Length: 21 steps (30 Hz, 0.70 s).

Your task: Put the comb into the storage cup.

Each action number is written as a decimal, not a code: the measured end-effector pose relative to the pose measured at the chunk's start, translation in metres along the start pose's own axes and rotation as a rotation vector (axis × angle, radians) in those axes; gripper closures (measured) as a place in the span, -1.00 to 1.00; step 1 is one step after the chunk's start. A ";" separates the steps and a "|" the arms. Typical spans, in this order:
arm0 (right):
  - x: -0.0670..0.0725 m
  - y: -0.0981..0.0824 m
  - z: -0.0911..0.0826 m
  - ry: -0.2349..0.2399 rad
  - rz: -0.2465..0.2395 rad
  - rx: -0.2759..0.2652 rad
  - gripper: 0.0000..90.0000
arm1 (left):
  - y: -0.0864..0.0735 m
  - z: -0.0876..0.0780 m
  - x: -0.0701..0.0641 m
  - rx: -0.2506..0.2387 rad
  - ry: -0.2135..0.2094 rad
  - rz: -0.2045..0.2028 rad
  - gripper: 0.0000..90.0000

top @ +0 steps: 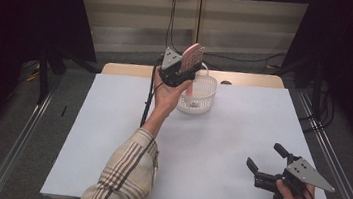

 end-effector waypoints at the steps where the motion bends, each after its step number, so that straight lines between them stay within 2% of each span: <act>1: 0.000 0.000 0.000 0.000 0.000 0.000 -1.00 | -0.001 0.000 0.000 0.002 -0.002 -0.003 0.37; 13: 0.000 0.000 0.000 0.000 -0.001 0.000 -1.00 | -0.014 0.002 -0.001 0.013 -0.003 -0.008 0.37; 20: 0.000 -0.001 0.000 0.003 -0.006 0.003 -1.00 | -0.023 0.002 0.001 0.017 0.002 -0.020 0.37; 21: 0.000 -0.001 0.000 0.002 -0.005 0.002 -1.00 | -0.023 0.002 0.001 0.012 -0.001 -0.033 0.36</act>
Point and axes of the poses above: each handheld gripper's, and its own axes: z roughly forward along the jaws, y roughly out of its top, x roughly to its left, the point moved 5 cm from there along z, roughly forward along the jaws, and after that the axes turned 4 degrees about x, right-handed, at the moved point
